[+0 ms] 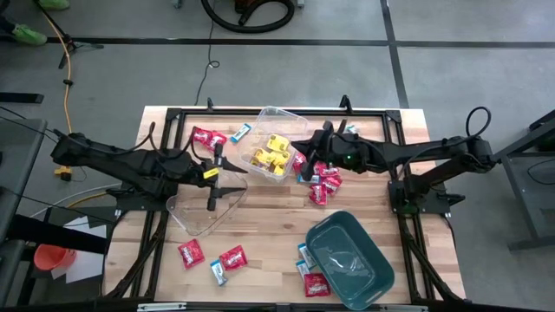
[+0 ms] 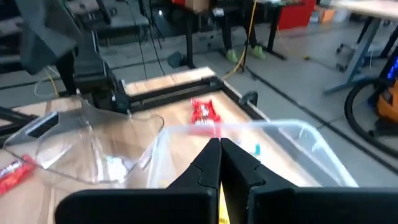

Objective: Sort candy
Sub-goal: Adjust the blue bin

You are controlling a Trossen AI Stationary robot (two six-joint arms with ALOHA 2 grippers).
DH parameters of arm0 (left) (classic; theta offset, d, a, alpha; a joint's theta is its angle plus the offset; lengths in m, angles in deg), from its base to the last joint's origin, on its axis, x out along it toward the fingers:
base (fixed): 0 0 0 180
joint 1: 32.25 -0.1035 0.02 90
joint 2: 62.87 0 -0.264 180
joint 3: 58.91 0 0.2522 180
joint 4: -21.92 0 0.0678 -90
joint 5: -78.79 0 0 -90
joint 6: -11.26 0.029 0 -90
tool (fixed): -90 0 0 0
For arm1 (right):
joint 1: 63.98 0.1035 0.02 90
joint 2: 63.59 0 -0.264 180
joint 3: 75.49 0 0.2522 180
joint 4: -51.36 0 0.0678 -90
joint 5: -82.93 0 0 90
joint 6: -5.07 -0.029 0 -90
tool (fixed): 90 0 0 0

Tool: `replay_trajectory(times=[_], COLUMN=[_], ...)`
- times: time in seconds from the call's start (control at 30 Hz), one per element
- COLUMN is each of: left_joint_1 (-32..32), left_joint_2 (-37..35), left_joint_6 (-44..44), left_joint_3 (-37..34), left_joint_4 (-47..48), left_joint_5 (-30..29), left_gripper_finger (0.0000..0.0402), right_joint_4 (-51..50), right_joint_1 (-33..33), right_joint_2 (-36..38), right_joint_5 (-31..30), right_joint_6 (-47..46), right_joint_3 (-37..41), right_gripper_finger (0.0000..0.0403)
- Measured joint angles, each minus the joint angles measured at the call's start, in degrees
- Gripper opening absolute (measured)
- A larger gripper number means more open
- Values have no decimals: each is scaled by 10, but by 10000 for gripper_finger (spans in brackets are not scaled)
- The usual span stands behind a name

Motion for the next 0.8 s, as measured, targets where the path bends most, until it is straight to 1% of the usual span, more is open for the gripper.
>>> replay_trajectory(times=[0.07,0.17,0.33,0.4,0.5,0.6,0.8], left_joint_1=[0,0,0,0,0,0,0], left_joint_2=[3,4,3,3,3,3,3], left_joint_6=[0,-1,-1,-1,-1,-2,-3], left_joint_3=[0,0,0,0,0,0,0], left_joint_4=[-1,1,3,3,3,3,0], left_joint_5=[0,-1,-1,-1,-1,-1,-1], left_gripper_finger=[205,205,205,205,205,205,205], right_joint_4=[-15,-42,-105,-133,-168,-197,-210], right_joint_1=[0,6,40,56,81,111,197], right_joint_2=[0,0,0,0,0,0,-8], right_joint_5=[15,50,75,112,189,252,259], right_joint_6=[-21,-52,-91,-114,-166,-214,-282], right_joint_3=[0,0,0,0,0,0,0], right_gripper_finger=[3,23,89,118,148,161,159])
